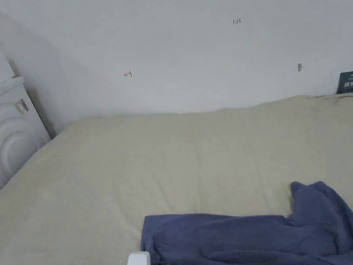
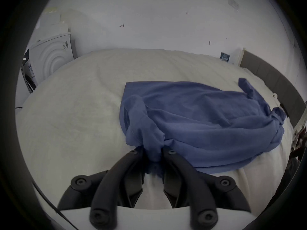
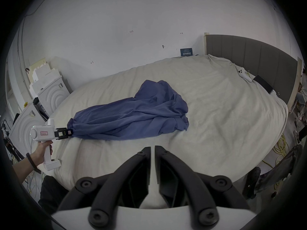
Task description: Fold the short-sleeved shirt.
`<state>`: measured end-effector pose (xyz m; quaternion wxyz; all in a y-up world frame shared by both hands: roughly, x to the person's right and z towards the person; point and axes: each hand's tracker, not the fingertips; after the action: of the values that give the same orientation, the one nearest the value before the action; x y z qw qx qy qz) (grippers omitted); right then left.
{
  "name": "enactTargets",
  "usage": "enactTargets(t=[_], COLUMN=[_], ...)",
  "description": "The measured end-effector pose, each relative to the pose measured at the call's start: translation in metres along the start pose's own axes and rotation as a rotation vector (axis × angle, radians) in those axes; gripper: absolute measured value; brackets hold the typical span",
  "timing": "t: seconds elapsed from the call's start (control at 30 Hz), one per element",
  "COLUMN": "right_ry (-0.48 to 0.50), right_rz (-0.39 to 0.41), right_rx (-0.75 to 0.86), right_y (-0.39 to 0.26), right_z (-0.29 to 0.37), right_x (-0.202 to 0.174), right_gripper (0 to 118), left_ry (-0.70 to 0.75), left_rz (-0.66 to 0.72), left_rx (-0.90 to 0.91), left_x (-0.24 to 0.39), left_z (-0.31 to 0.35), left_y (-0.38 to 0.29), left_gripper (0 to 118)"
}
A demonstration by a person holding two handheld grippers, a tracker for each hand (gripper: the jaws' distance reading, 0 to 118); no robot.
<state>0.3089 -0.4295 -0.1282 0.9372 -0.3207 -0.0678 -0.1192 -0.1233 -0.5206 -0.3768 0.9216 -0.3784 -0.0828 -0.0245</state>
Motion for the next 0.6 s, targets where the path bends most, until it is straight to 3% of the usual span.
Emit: enactTargets(t=[0.03, 0.1, 0.17, 0.27, 0.43, 0.47, 0.53, 0.57, 0.6], right_ry=[-0.016, -0.040, -0.028, -0.036, -0.199, -0.192, -0.095, -0.193, -0.195], right_rz=[0.005, 0.000, -0.061, -0.184, -0.228, -0.237, -0.299, -0.250, -0.189], right_rx=[0.004, 0.027, 0.062, -0.002, -0.076, -0.118, -0.150, -0.119, -0.083], right_y=[0.003, 0.009, 0.017, 0.036, 0.050, 0.048, 0.036, 0.034, 0.037], right_z=[-0.005, -0.019, -0.042, -0.096, -0.173, -0.185, -0.202, -0.198, -0.193], right_x=[-0.001, 0.003, 0.014, 0.040, 0.069, 0.071, 0.071, 0.062, 0.052], right_gripper=[28, 74, 101, 101, 100, 93, 57, 56, 51], left_ry=[-0.021, -0.033, -0.055, -0.081, -0.049, -0.046, -0.037, -0.038, -0.035], left_rz=[0.041, 0.085, 0.096, 0.128, 0.092, 0.088, 0.077, 0.079, 0.076], left_rx=[0.003, -0.003, -0.018, -0.022, 0.000, 0.001, 0.007, 0.006, 0.006], left_x=[0.000, -0.007, -0.009, -0.019, -0.014, -0.014, -0.012, -0.012, -0.011], left_z=[-0.002, -0.004, -0.003, -0.005, -0.005, -0.005, -0.005, -0.005, -0.004], left_y=[0.000, -0.001, -0.001, -0.002, -0.005, -0.005, -0.007, -0.007, -0.006], left_gripper=[18, 18, 18, 18, 18, 18, 18, 18, 18])
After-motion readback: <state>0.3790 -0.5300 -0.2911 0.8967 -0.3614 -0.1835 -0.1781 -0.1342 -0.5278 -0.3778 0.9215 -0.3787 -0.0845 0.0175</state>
